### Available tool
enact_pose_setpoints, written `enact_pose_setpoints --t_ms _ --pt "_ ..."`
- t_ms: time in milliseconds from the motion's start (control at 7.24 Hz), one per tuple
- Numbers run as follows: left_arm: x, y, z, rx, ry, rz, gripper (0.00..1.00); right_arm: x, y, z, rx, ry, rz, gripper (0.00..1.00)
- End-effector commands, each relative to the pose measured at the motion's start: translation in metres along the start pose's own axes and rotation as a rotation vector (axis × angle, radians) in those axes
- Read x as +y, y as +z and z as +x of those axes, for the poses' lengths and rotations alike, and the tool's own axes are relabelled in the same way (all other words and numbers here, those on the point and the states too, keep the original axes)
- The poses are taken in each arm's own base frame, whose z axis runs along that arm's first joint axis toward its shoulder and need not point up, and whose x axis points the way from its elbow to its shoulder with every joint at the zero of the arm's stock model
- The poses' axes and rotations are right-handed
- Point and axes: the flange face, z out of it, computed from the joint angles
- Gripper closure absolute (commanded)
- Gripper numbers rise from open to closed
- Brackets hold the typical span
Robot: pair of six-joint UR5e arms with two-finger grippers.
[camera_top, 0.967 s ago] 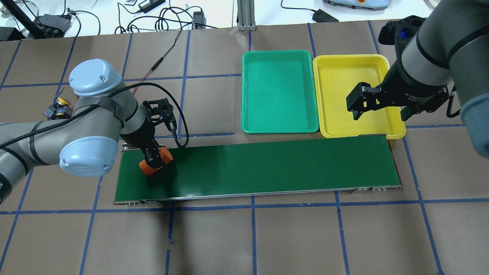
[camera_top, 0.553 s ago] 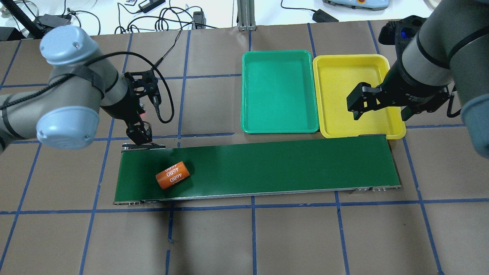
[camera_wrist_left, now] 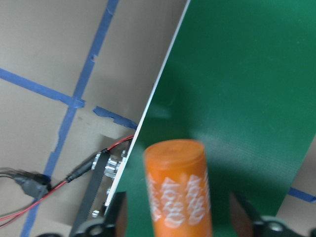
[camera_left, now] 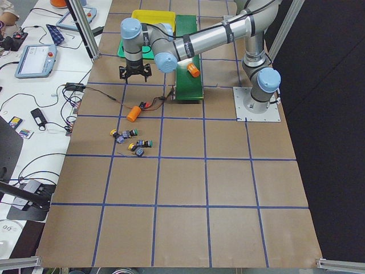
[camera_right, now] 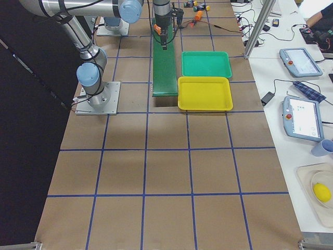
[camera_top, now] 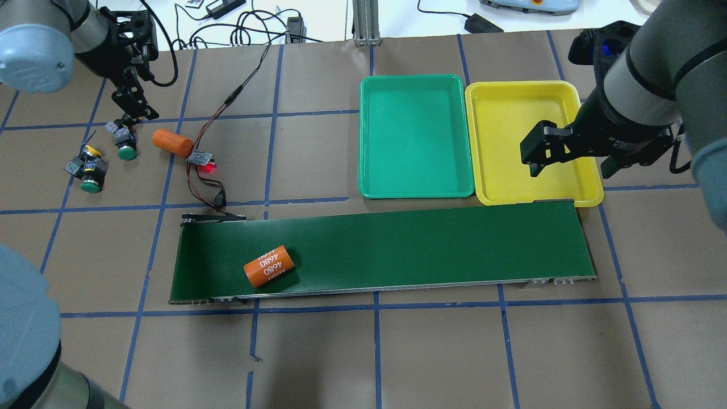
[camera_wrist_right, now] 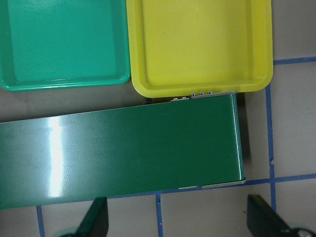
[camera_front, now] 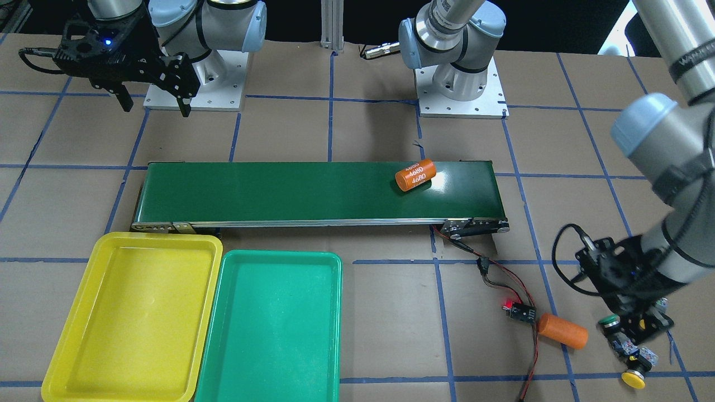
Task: Sort buttons by color to trays
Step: 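Reach the left gripper back to the push-button pile and grasp a button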
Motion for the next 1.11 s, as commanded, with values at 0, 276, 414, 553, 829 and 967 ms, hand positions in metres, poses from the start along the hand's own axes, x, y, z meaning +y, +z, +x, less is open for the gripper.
enact_pose_setpoints --t_ms 0,276,414,553,829,967 --pt "0.106 0.064 -0.053 0.044 -0.200 0.010 0.00 -0.003 0.000 0.007 0.001 0.014 0.001 0.00" --pt "0.161 0.090 -0.054 0.071 -0.472 -0.008 0.00 -0.006 0.001 0.020 -0.004 0.048 -0.004 0.00" --pt "0.182 0.100 -0.054 0.072 -0.597 -0.016 0.00 -0.007 0.000 0.021 -0.006 0.053 0.002 0.00" --pt "0.203 0.113 -0.047 0.097 -0.764 -0.024 0.00 -0.007 0.000 0.021 -0.011 0.054 0.002 0.00" --pt "0.212 0.120 -0.042 0.118 -1.029 -0.055 0.00 -0.007 0.000 0.021 -0.009 0.056 -0.001 0.00" --pt "0.220 0.126 -0.034 0.126 -1.132 -0.107 0.00 -0.007 0.000 0.022 -0.009 0.054 0.001 0.00"
